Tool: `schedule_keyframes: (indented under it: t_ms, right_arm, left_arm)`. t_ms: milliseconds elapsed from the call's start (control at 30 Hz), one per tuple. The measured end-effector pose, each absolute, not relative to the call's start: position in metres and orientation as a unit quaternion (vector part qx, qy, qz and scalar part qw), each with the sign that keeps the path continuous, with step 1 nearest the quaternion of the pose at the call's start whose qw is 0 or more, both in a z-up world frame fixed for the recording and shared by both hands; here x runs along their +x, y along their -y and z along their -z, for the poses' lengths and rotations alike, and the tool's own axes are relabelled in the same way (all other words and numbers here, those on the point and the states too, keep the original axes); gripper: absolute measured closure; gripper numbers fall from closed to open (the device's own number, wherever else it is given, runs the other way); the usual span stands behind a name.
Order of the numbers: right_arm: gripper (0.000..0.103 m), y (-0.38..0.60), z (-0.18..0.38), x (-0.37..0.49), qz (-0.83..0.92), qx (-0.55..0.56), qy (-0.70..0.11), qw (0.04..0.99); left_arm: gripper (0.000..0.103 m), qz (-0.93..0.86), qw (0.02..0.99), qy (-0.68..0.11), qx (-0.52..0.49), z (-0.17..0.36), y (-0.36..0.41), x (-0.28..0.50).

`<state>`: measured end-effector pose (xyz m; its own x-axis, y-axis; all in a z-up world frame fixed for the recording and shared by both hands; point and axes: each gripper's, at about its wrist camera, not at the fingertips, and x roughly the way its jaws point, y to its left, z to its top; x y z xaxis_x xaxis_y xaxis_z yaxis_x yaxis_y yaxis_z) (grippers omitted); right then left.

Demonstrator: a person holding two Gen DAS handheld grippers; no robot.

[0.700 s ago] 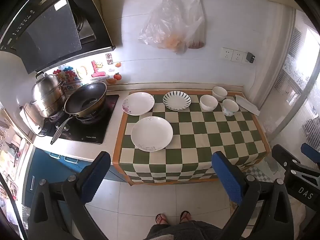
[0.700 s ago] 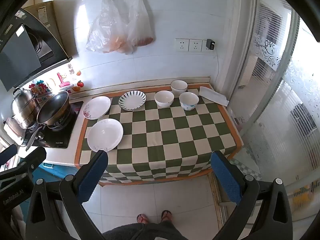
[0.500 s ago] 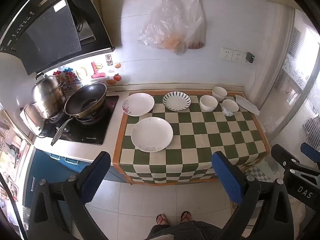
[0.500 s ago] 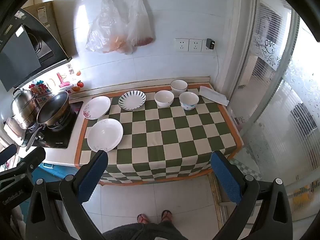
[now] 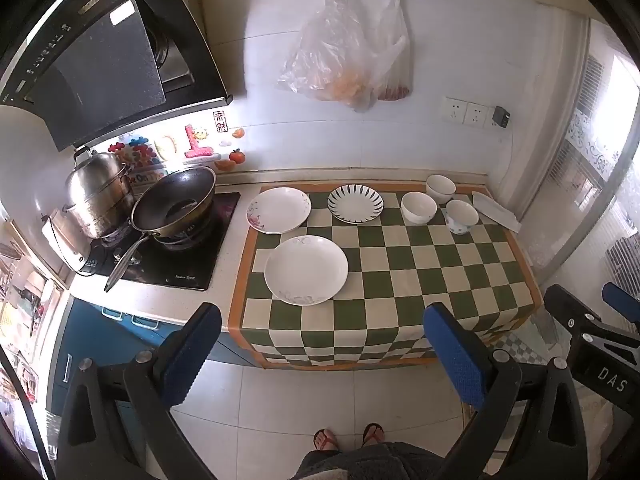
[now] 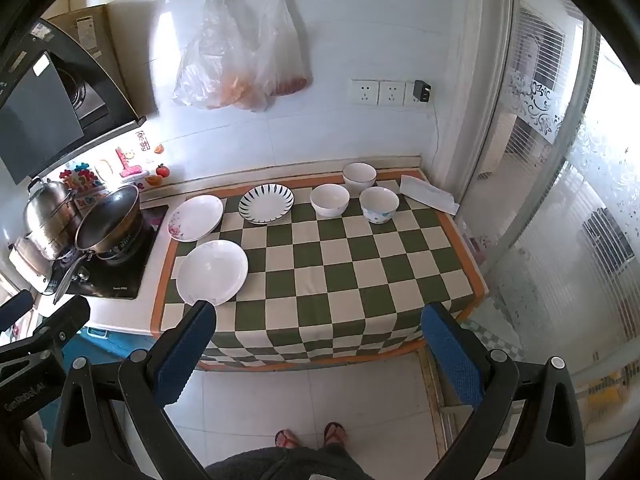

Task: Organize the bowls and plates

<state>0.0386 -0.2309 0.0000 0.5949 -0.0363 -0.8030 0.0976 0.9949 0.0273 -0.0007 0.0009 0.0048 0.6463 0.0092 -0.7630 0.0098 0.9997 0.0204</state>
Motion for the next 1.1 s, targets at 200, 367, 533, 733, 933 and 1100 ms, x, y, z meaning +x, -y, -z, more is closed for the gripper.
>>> schedule_keyframes:
  t_ms: [200,367,533,733,933,1100]
  right_arm:
    - [0.0,0.2306,-0.0032,0.0356,0.037,0.036,-0.444,0.895]
    - [0.0,0.2314,-0.0042,0.037,0.038,0.036,-0.445,0.894]
    - [0.0,0.2337,-0.0044,0.036,0.039,0.037,-0.444,0.894]
    - [0.0,0.2378,-0.0044,0.0343,0.04,0.04,-0.443,0.895]
    - [0.0,0.2387,-0.0049,0.0344,0.039,0.038,-0.445,0.894]
    - [0.0,0.2399,-0.0051,0.0349,0.039,0.037,-0.445,0.894]
  left_arm:
    - [0.0,-0.001,0.909,-0.418,0.009,-0.0083,-0.0047,0.0017]
    - [0.0,0.0,0.909,-0.417,0.011,-0.0086,-0.0043,0.0006]
    - [0.0,-0.001,0.91,-0.415,0.012,-0.0101,-0.001,-0.0029]
    - [0.0,-0.001,0.91,-0.415,0.012,-0.0101,-0.0014,-0.003]
    - [0.0,0.0,0.91,-0.414,0.012,-0.0098,-0.0017,-0.0036]
    - [0.0,-0.002,0.91,-0.414,0.011,-0.0095,-0.0013,-0.0041]
